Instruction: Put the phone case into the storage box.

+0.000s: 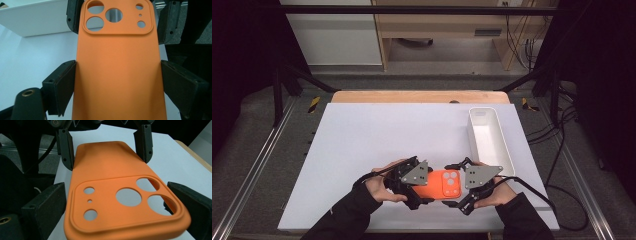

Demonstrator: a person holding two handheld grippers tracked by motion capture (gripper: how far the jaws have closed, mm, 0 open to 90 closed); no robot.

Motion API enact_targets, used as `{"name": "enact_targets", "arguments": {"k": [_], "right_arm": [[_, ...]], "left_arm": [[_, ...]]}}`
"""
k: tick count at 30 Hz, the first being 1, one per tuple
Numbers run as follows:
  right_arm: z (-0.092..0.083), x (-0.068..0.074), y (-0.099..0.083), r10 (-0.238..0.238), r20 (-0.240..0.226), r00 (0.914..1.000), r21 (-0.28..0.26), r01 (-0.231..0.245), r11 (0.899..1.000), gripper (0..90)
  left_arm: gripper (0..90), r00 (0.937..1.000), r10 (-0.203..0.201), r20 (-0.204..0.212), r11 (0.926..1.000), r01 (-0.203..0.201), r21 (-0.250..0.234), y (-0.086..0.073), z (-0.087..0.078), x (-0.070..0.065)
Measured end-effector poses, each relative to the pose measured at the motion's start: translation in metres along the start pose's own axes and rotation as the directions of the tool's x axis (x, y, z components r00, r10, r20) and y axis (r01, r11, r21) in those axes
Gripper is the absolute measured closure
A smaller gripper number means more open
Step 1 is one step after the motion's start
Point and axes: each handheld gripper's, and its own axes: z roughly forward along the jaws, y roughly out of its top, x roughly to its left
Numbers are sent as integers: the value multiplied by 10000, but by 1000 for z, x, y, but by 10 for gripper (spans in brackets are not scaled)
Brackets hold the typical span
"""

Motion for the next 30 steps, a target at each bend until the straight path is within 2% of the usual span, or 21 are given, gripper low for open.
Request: {"name": "enact_targets", "arguments": {"k": [14, 30], "right_arm": [[2, 0, -1, -88, -285, 9996, -255, 80, 9996, 118], [-2, 1, -1, -112, -678, 9976, -337, 90, 9994, 150]], "left_arm": [[156, 9997, 155, 194, 9999, -154, -20, -1, 2, -2], [156, 9987, 244, 449, 9995, -236, -185, -3, 2, -3]]}}
